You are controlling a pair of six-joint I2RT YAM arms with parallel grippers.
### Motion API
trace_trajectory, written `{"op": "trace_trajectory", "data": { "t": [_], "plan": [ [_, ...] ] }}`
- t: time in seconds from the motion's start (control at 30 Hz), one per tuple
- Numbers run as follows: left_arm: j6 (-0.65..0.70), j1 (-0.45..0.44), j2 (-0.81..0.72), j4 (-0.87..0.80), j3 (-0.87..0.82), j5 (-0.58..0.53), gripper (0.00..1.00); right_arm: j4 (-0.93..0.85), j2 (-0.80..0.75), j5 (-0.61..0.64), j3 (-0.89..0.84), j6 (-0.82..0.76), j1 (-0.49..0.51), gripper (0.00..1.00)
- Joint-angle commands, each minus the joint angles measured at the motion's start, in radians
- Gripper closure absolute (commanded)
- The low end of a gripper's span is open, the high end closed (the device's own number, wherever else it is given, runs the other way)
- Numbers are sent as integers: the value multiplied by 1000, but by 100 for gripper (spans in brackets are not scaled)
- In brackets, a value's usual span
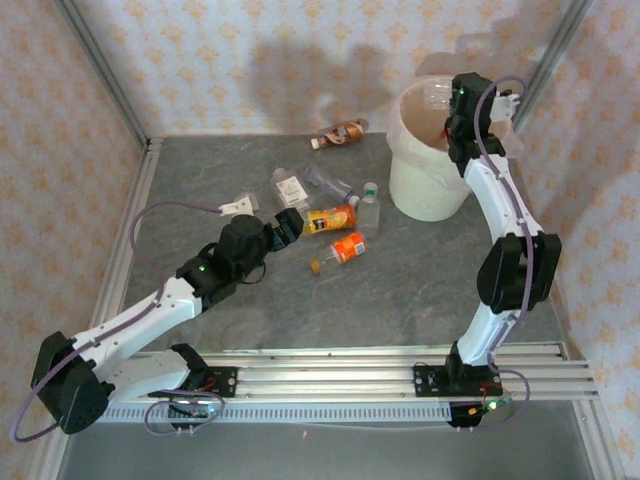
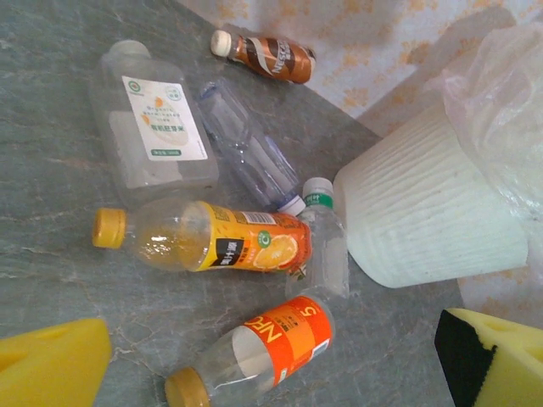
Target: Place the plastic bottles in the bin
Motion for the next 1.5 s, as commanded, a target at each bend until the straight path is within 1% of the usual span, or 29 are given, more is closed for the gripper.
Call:
{"op": "trace_trajectory", "data": {
  "t": [0.0,0.07,0.17,0.3,0.37,0.47,0.57,0.63,0.73,0.8,1.0,1.2,1.3,1.33,1.4,1.47],
  "plan": [
    [-22,6,-38,-20,-31,-73,0,-19,46,131,80,128,-4,49],
    [-26,8,-57,-20,-46,-79,0,-99,99,151,165,167,-6,48],
    [-31,11,-82,-18,-65,-91,0,-194,167,138,273,236,-6,40],
    [-39,14,-113,-19,-88,-109,0,-309,224,135,371,314,-6,35],
    [-43,15,-126,-26,-96,-117,0,-311,230,146,375,320,-6,32],
    [-40,19,-142,-36,-106,-125,0,-325,231,163,392,289,-6,28],
    [-41,23,-153,-43,-112,-131,0,-335,226,181,402,271,-6,22],
    [-42,27,-156,-42,-117,-133,0,-335,224,186,407,261,-6,10],
    [-48,30,-156,-40,-120,-132,0,-340,234,184,426,254,-6,3],
    [-51,32,-156,-37,-124,-130,0,-351,240,177,440,261,-6,0],
    [-60,33,-159,-37,-134,-129,0,-358,244,157,447,284,-6,1],
    [-62,35,-165,-36,-143,-133,0,-359,238,163,453,275,-6,1],
    [-62,37,-164,-32,-147,-132,0,-353,219,143,448,256,-6,1],
    [-62,37,-163,-31,-149,-133,0,-325,200,125,432,222,-5,1],
    [-62,37,-158,-31,-149,-131,0,-252,152,100,396,102,4,1],
    [-59,39,-147,-31,-147,-128,0,-234,99,96,369,-15,21,1]
  ]
}}
